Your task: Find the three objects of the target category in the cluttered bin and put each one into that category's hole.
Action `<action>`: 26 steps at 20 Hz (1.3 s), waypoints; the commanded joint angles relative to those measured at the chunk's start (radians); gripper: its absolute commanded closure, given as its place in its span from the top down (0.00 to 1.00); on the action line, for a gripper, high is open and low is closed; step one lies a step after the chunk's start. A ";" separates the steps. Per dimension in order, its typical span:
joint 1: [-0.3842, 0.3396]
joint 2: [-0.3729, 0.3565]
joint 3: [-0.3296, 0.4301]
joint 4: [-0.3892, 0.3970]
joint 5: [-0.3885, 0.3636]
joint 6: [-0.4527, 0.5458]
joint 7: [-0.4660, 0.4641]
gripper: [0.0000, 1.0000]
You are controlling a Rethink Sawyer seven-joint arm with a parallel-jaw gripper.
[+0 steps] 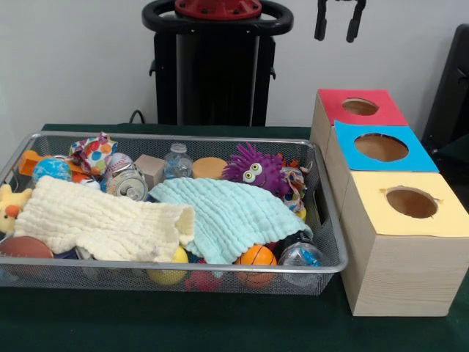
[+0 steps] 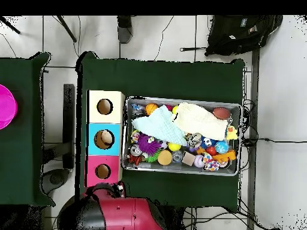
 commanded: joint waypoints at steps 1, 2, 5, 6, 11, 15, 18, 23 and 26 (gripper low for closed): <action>-0.017 -0.056 0.016 0.071 0.028 -0.143 0.168 1.00; -0.022 -0.055 0.019 0.071 0.033 -0.139 0.165 1.00; -0.035 -0.051 0.026 0.065 0.036 -0.131 0.151 1.00; -0.038 -0.052 0.027 0.060 0.036 -0.124 0.146 1.00; -0.062 -0.055 0.035 0.048 0.036 -0.103 0.118 1.00; -0.105 -0.053 0.051 0.046 0.021 -0.107 0.072 1.00; -0.125 -0.038 0.067 0.050 0.005 -0.131 0.059 1.00; -0.145 -0.020 0.081 0.038 -0.024 -0.130 0.042 1.00; -0.165 -0.016 0.091 0.035 -0.036 -0.136 0.024 1.00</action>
